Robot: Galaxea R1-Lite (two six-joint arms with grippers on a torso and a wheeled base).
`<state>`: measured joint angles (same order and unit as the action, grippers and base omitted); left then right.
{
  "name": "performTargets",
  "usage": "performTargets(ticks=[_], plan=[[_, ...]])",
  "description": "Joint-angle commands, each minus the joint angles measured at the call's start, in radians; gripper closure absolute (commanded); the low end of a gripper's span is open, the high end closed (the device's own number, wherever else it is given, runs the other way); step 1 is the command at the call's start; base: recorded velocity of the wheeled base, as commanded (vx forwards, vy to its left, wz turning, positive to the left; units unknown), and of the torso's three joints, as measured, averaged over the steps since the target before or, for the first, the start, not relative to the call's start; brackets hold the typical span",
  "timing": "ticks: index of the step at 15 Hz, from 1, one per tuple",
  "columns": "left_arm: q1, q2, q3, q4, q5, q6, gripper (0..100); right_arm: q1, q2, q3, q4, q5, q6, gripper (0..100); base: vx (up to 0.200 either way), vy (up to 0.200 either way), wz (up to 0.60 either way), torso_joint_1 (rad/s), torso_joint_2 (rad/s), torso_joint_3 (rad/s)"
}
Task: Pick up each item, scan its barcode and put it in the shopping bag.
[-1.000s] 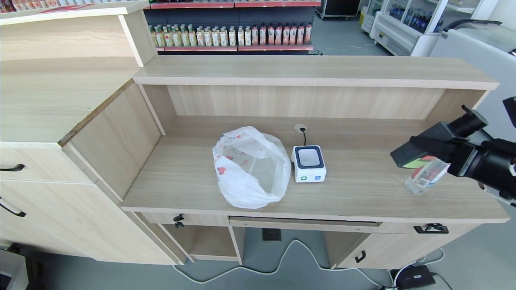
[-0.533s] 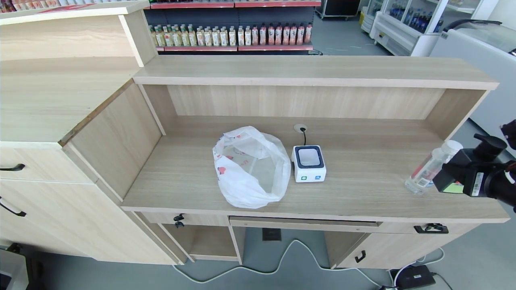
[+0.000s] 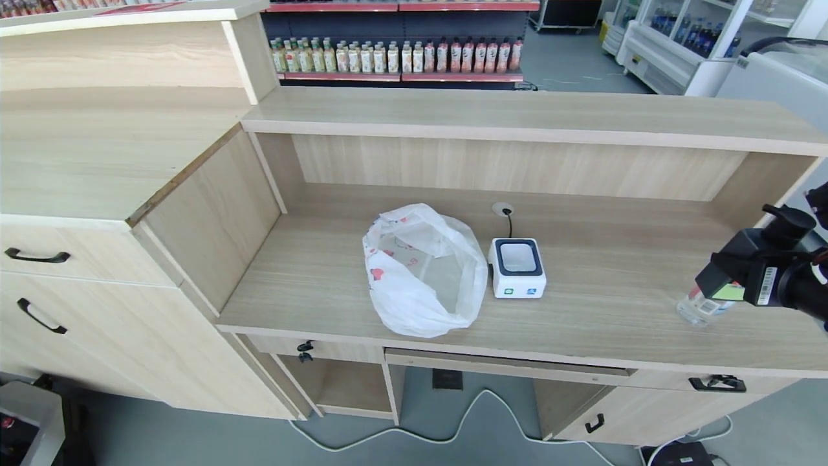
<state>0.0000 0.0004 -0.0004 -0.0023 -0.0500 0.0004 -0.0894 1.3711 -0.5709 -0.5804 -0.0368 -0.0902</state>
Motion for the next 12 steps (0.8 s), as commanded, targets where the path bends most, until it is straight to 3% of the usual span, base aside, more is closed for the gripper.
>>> performTargets(ticks=[1, 4, 8, 12], plan=[[0.0, 0.0, 0.0, -0.001, -0.001, 0.0, 0, 0.002, 0.025, -0.043, 0.001, 0.0, 0.0, 100, 0.0, 0.0, 0.6, 0.007, 0.01, 0.002], [-0.002, 0.0, 0.0, -0.001, -0.001, 0.001, 0, -0.001, 0.082, -0.162, 0.004, 0.006, 0.006, 100, 0.0, 0.0, 0.6, 0.001, 0.0, 0.004], [0.0, 0.0, 0.0, -0.001, -0.001, 0.0, 0, -0.003, 0.174, -0.227, 0.002, 0.028, 0.01, 100, 0.0, 0.0, 0.0, 0.0, 0.0, 0.0], [0.0, 0.0, 0.0, -0.001, -0.001, 0.0, 0, -0.001, 0.226, -0.27, 0.021, 0.155, 0.112, 100, 0.0, 0.0, 0.0, 0.0, 0.0, 0.0]])
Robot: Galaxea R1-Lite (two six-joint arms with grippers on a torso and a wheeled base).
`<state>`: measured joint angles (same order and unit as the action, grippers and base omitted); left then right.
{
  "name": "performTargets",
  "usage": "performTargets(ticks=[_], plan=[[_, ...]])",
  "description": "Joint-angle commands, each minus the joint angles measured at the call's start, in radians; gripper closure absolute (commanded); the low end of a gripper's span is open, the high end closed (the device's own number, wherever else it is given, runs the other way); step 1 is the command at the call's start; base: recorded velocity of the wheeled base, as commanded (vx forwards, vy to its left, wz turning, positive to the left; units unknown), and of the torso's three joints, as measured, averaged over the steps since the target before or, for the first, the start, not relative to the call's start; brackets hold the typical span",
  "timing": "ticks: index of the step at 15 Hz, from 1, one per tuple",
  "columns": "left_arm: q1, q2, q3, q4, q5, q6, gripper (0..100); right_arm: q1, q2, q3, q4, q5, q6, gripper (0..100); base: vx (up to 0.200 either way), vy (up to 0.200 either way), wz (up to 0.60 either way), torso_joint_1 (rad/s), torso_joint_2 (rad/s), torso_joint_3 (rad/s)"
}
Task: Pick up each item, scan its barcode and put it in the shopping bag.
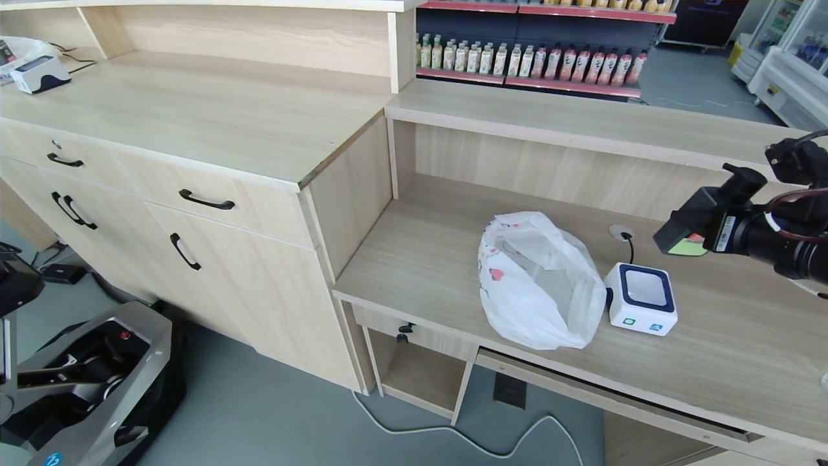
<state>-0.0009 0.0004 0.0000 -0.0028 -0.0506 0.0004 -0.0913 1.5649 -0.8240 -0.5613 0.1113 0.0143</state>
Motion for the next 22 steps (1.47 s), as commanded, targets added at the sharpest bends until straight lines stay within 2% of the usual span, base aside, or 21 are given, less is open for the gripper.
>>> performTargets(ticks=[1, 6, 13, 22], plan=[[0.001, 0.0, 0.0, 0.0, 0.0, 0.001, 0, 0.004, 0.04, -0.03, 0.012, 0.016, 0.032, 100, 0.0, 0.0, 0.0, 0.0, 0.0, 0.0], [-0.001, 0.0, 0.0, 0.0, 0.0, 0.0, 0, 0.018, 0.109, -0.129, 0.152, 0.036, 0.299, 100, 0.0, 0.0, 0.0, 0.0, 0.0, 0.0], [-0.001, 0.0, 0.0, 0.0, 0.0, 0.0, 0, 0.021, 0.213, -0.285, 0.379, -0.053, 0.582, 100, 0.0, 0.0, 0.0, 0.0, 0.0, 0.0], [-0.001, 0.0, 0.0, 0.0, 0.0, 0.0, 0, 0.047, 0.31, -0.346, 0.386, -0.05, 0.61, 100, 0.0, 0.0, 0.0, 0.0, 0.0, 0.0]])
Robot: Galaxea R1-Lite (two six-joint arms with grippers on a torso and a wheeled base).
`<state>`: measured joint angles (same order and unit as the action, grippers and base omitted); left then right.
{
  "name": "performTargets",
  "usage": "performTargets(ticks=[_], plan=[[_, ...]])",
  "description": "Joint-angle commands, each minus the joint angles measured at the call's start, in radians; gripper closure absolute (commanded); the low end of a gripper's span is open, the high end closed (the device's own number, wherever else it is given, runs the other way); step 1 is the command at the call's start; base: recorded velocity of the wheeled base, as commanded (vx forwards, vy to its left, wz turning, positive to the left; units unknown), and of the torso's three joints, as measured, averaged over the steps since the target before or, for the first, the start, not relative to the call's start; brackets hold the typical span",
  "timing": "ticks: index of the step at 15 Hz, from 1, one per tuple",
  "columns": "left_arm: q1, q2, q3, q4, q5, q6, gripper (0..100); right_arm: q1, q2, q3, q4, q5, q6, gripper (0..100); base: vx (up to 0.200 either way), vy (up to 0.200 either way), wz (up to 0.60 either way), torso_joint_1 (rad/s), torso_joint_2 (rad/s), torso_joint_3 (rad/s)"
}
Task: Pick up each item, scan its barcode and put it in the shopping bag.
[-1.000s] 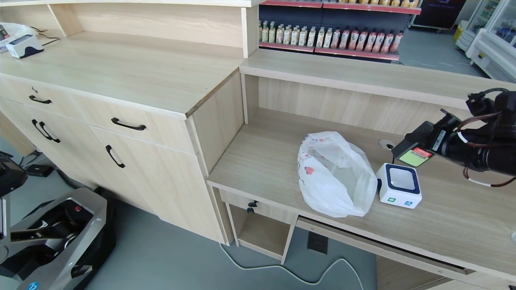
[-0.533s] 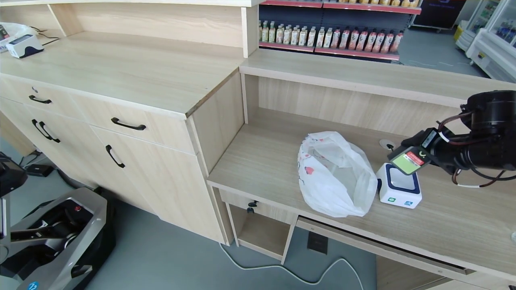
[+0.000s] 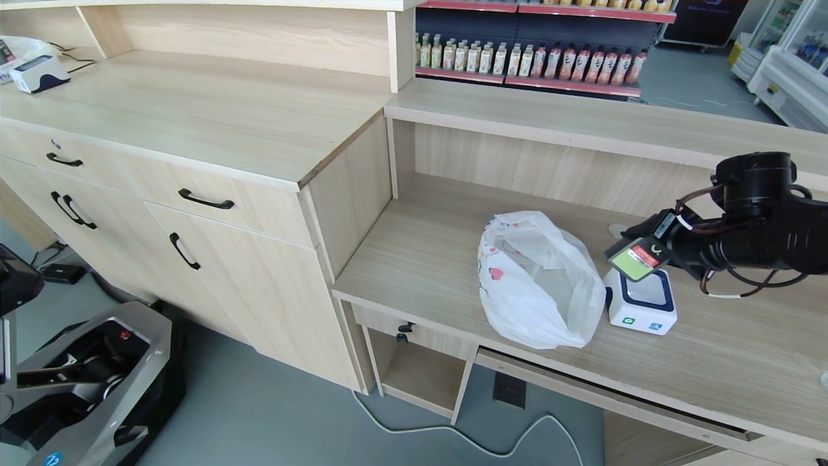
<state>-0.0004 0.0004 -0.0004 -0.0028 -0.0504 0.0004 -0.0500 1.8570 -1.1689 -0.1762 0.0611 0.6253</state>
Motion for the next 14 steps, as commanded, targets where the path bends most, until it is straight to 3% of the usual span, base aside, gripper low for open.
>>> performTargets(ticks=[1, 14], plan=[[0.0, 0.0, 0.0, 0.0, 0.0, 0.0, 0, 0.009, 0.025, 0.0, 0.001, 0.002, 0.004, 100, 0.0, 0.0, 0.0, 0.0, 0.0, 0.0], [0.0, 0.0, 0.0, 0.0, 0.0, 0.0, 0, 0.039, 0.123, -0.057, -0.026, 0.0, 0.004, 100, 0.0, 0.0, 0.0, 0.0, 0.0, 0.0]])
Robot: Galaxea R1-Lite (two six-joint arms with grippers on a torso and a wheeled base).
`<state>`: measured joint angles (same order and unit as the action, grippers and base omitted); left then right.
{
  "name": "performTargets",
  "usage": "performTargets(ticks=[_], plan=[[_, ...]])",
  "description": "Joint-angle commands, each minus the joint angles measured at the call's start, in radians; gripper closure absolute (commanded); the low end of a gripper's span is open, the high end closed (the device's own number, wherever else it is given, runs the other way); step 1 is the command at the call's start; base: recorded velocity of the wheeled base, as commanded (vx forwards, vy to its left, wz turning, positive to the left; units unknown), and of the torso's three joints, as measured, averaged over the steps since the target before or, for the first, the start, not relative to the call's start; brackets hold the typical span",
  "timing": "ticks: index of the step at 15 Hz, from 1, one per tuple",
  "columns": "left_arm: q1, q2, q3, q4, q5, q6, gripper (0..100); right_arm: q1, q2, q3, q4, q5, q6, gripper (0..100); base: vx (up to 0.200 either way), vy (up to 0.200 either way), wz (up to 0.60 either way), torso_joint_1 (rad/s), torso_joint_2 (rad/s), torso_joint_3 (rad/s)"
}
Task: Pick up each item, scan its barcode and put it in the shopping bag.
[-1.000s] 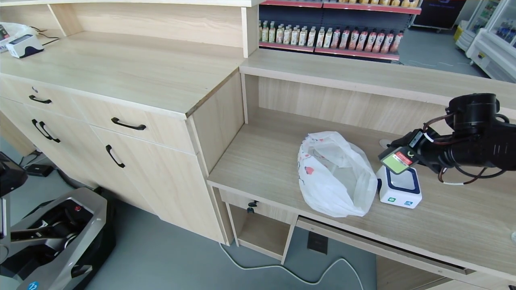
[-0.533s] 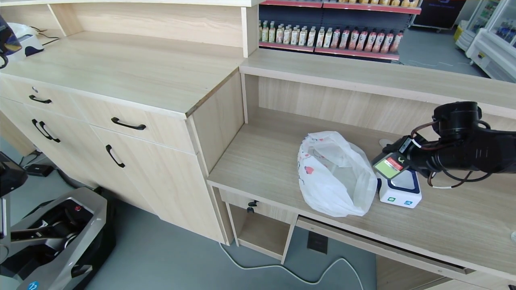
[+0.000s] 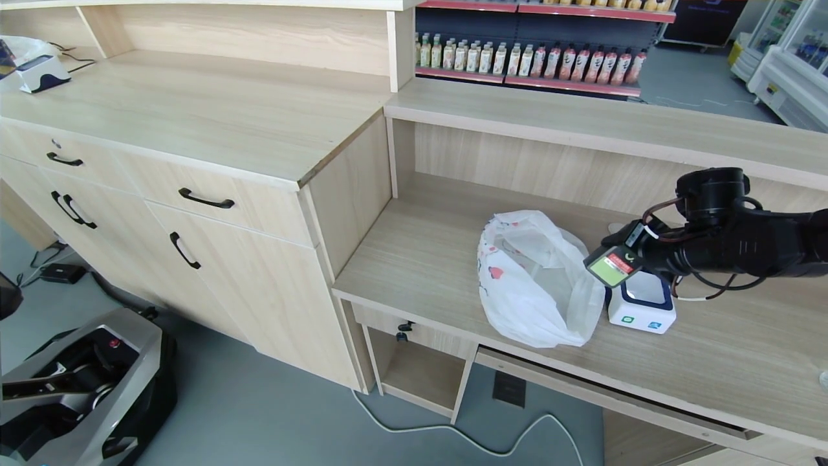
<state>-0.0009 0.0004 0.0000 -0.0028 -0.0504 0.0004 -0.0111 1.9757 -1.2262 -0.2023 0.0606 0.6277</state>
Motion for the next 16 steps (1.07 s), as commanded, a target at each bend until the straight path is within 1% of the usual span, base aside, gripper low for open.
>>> performTargets(ticks=[1, 6, 14, 15, 16], plan=[[0.001, 0.0, 0.0, 0.0, 0.0, 0.0, 0, 0.0, -0.002, 0.004, 0.0, 0.002, 0.0, 100, 0.0, 0.0, 0.0, 0.0, 0.0, 0.0], [0.001, 0.0, 0.0, 0.0, 0.0, 0.0, 0, -0.02, -0.008, 0.022, 0.0, -0.001, 0.001, 100, 0.0, 0.0, 0.0, 0.0, 0.0, 0.0], [0.001, 0.0, 0.0, 0.0, 0.0, 0.0, 0, -0.018, 0.011, 0.01, -0.032, -0.002, -0.034, 100, 0.0, 0.0, 0.0, 0.0, 0.0, 0.0], [0.001, 0.0, 0.0, 0.0, 0.0, 0.0, 0, -0.015, -0.005, 0.014, -0.034, -0.004, -0.054, 100, 0.0, 0.0, 0.0, 0.0, 0.0, 0.0], [0.001, 0.0, 0.0, 0.0, 0.0, 0.0, 0, -0.006, -0.043, 0.031, -0.035, -0.016, -0.125, 100, 0.0, 0.0, 0.0, 0.0, 0.0, 0.0]])
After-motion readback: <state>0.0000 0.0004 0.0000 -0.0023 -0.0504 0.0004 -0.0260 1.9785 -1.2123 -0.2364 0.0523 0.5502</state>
